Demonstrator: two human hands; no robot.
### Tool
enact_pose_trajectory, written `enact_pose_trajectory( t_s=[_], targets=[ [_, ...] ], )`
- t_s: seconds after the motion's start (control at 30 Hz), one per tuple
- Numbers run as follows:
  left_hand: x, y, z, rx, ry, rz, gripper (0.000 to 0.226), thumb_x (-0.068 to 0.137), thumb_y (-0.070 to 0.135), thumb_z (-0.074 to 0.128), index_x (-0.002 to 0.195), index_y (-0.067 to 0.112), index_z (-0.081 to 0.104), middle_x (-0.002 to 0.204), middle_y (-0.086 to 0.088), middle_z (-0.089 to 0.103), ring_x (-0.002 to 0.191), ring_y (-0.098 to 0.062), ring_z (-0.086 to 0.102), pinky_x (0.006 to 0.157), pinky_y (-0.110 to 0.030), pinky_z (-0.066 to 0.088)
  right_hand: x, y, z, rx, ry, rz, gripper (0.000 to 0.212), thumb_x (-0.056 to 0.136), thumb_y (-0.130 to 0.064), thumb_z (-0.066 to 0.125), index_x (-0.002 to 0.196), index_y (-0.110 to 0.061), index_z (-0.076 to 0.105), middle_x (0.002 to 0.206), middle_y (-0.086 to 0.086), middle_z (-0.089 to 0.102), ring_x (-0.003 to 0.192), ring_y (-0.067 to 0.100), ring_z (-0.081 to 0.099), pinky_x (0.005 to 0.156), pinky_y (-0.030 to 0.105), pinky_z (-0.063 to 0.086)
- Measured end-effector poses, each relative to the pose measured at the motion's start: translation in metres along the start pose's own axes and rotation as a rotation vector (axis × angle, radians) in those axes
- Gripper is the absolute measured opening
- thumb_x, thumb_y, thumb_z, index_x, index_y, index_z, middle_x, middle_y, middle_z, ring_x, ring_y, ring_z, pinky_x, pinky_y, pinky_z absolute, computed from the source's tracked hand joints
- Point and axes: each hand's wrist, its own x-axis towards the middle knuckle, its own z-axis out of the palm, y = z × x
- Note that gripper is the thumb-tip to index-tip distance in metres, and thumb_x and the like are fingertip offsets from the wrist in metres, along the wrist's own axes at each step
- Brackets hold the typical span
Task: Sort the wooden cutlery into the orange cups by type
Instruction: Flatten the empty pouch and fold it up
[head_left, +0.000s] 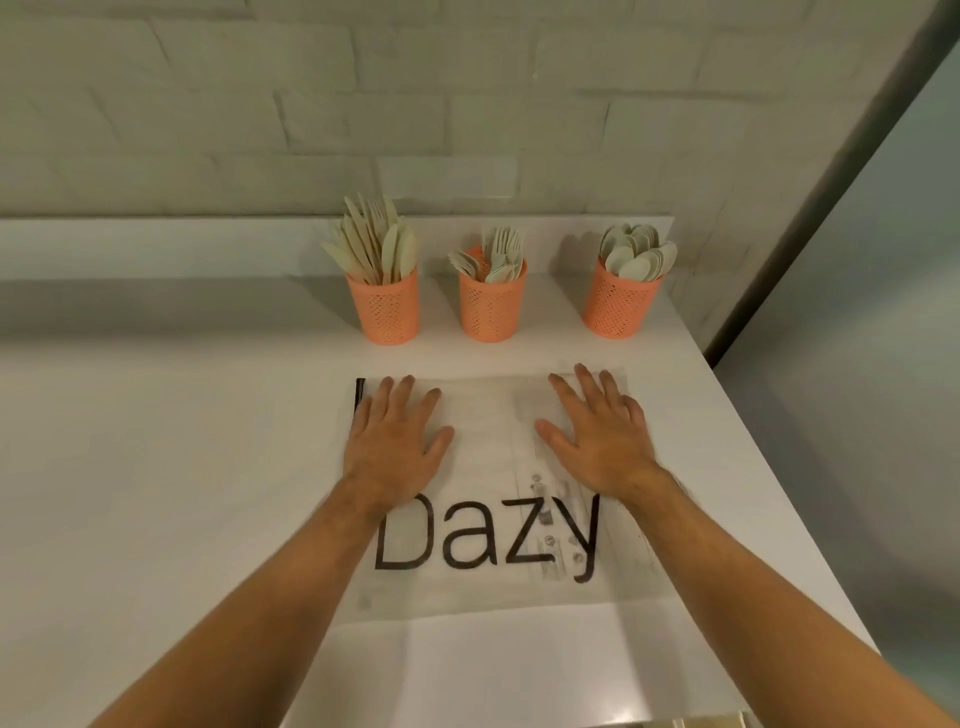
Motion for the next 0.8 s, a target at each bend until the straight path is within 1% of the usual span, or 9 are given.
enact_pose_trajectory(
  t_s=[0.07, 0.13, 0.27, 0.33, 0.43, 0.53, 0.67, 0.73, 0.8],
  targets=[
    [0.003, -0.011, 0.006, -0.011, -0.052, -0.045, 0.07, 0.095, 0.067, 0.015, 0.156, 0.037, -0.002, 0.166, -0.002, -0.007, 0.152, -0.023, -0.012, 0.123, -0.039, -0.005, 0.002, 0.005, 0.009, -0.017, -0.053, 0.024, 0.072, 0.095, -0.072, 0.017, 0.157, -0.042, -0.004, 0.167, -0.003, -0.014, 0.153, 0.026, -0.015, 0.123, 0.044, -0.001],
    [0.005, -0.014, 0.009, -0.029, -0.054, -0.052, 0.075, 0.092, 0.071, 0.013, 0.155, 0.036, -0.008, 0.165, 0.0, -0.011, 0.151, -0.021, -0.014, 0.123, -0.036, -0.007, 0.003, 0.006, 0.014, -0.018, -0.059, 0.033, 0.073, 0.093, -0.075, 0.015, 0.156, -0.045, -0.006, 0.166, -0.004, -0.016, 0.153, 0.026, -0.016, 0.123, 0.044, -0.002],
    [0.008, -0.012, 0.009, -0.002, -0.086, -0.072, 0.078, 0.09, 0.073, 0.011, 0.155, 0.034, -0.008, 0.164, -0.001, -0.016, 0.15, -0.021, -0.018, 0.123, -0.038, -0.008, 0.007, 0.003, 0.005, -0.039, -0.134, 0.068, 0.075, 0.093, -0.075, 0.018, 0.156, -0.045, -0.008, 0.165, -0.004, -0.021, 0.151, 0.026, -0.022, 0.122, 0.046, -0.008],
    [0.011, -0.008, 0.003, 0.05, -0.101, -0.082, 0.077, 0.091, 0.073, 0.01, 0.155, 0.034, -0.008, 0.164, -0.004, -0.019, 0.149, -0.024, -0.021, 0.122, -0.041, -0.012, 0.01, -0.001, -0.001, -0.03, -0.109, 0.072, 0.075, 0.093, -0.075, 0.021, 0.156, -0.045, -0.007, 0.164, -0.005, -0.024, 0.15, 0.026, -0.026, 0.12, 0.047, -0.012],
    [0.011, 0.003, 0.001, 0.074, -0.015, -0.046, 0.077, 0.093, 0.07, 0.009, 0.155, 0.029, -0.01, 0.163, -0.002, -0.022, 0.148, -0.023, -0.025, 0.119, -0.042, -0.017, 0.013, -0.006, 0.002, -0.005, -0.044, 0.041, 0.071, 0.095, -0.073, 0.019, 0.155, -0.046, -0.007, 0.164, -0.01, -0.022, 0.151, 0.025, -0.024, 0.12, 0.048, -0.011],
    [0.008, 0.004, 0.009, 0.017, -0.057, -0.032, 0.075, 0.092, 0.07, 0.007, 0.154, 0.034, -0.016, 0.163, 0.001, -0.022, 0.149, -0.019, -0.023, 0.12, -0.04, -0.015, 0.013, -0.005, 0.015, -0.026, -0.056, 0.046, 0.07, 0.094, -0.073, 0.013, 0.155, -0.047, -0.008, 0.165, -0.011, -0.018, 0.152, 0.023, -0.021, 0.122, 0.048, -0.009],
    [0.006, 0.0, 0.012, -0.056, -0.059, -0.042, 0.079, 0.091, 0.072, 0.012, 0.155, 0.033, -0.01, 0.164, 0.002, -0.016, 0.15, -0.017, -0.017, 0.122, -0.037, -0.012, 0.013, -0.001, 0.021, -0.02, -0.041, 0.059, 0.07, 0.093, -0.075, 0.013, 0.155, -0.048, -0.007, 0.165, -0.012, -0.017, 0.152, 0.022, -0.019, 0.122, 0.048, -0.009],
    [0.01, -0.002, 0.008, -0.178, -0.076, -0.041, 0.077, 0.093, 0.07, 0.021, 0.157, 0.031, 0.002, 0.165, 0.002, -0.011, 0.151, -0.016, -0.014, 0.122, -0.037, -0.011, 0.013, -0.003, 0.019, -0.015, -0.028, 0.058, 0.07, 0.093, -0.074, 0.014, 0.155, -0.048, -0.006, 0.165, -0.011, -0.019, 0.151, 0.022, -0.023, 0.121, 0.048, -0.012],
    [0.014, -0.006, 0.004, -0.271, -0.11, -0.031, 0.071, 0.095, 0.066, 0.028, 0.155, 0.033, 0.012, 0.165, 0.002, -0.008, 0.151, -0.017, -0.012, 0.122, -0.037, -0.01, 0.008, -0.008, 0.012, -0.006, 0.046, 0.055, 0.07, 0.094, -0.074, 0.015, 0.155, -0.047, -0.005, 0.165, -0.011, -0.021, 0.15, 0.023, -0.026, 0.119, 0.048, -0.014]
  ],
)
